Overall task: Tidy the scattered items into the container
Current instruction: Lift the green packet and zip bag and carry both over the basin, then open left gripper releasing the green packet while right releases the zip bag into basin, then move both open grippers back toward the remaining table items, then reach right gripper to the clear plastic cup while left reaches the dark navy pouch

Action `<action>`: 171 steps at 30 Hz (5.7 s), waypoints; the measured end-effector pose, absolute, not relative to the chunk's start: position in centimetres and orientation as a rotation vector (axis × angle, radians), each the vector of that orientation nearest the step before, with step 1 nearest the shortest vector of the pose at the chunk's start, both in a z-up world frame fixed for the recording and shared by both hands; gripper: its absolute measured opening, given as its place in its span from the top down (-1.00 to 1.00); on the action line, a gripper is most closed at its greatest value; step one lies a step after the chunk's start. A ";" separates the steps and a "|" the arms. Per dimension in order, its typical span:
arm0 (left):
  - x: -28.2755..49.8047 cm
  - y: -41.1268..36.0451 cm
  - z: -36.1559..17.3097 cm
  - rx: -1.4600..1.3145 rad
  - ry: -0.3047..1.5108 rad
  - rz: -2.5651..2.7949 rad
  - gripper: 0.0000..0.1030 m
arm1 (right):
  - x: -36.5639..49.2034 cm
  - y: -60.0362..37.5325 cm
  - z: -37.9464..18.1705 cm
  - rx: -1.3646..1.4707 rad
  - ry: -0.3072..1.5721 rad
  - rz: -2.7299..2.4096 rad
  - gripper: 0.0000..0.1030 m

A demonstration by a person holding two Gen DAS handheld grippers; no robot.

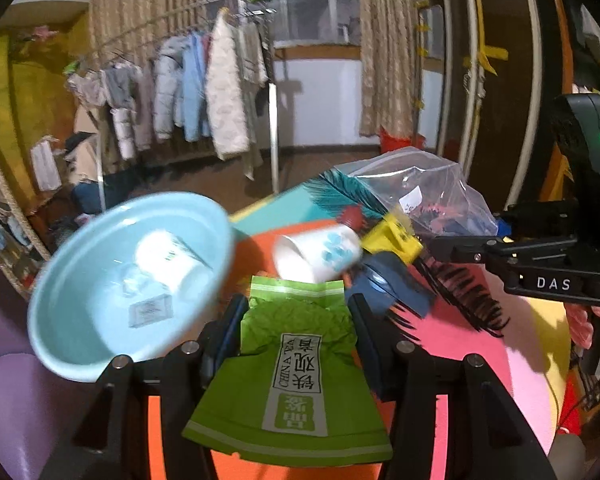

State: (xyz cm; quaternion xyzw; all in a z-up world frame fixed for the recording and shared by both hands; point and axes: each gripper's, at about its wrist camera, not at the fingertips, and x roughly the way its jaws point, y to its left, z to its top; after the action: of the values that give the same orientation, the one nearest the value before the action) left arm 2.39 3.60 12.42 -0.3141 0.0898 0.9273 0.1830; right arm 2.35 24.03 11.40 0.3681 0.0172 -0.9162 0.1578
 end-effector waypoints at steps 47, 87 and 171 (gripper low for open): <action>-9.6 -11.5 10.2 -1.127 0.065 2.870 -0.08 | -14.3 1.3 10.9 1.194 0.034 -2.340 0.40; -10.3 -12.4 9.2 -1.173 0.067 2.940 -0.35 | -14.5 0.6 9.5 1.208 0.155 -2.404 -0.40; 0.1 12.9 6.3 -0.907 0.152 2.586 -1.00 | -2.9 35.0 2.8 1.290 -0.107 -2.744 -1.00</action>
State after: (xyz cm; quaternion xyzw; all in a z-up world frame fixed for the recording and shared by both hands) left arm 0.14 12.94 6.28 -0.3241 0.0544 0.9236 0.1973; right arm -2.88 35.04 2.81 0.4246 -0.0351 -0.9031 0.0540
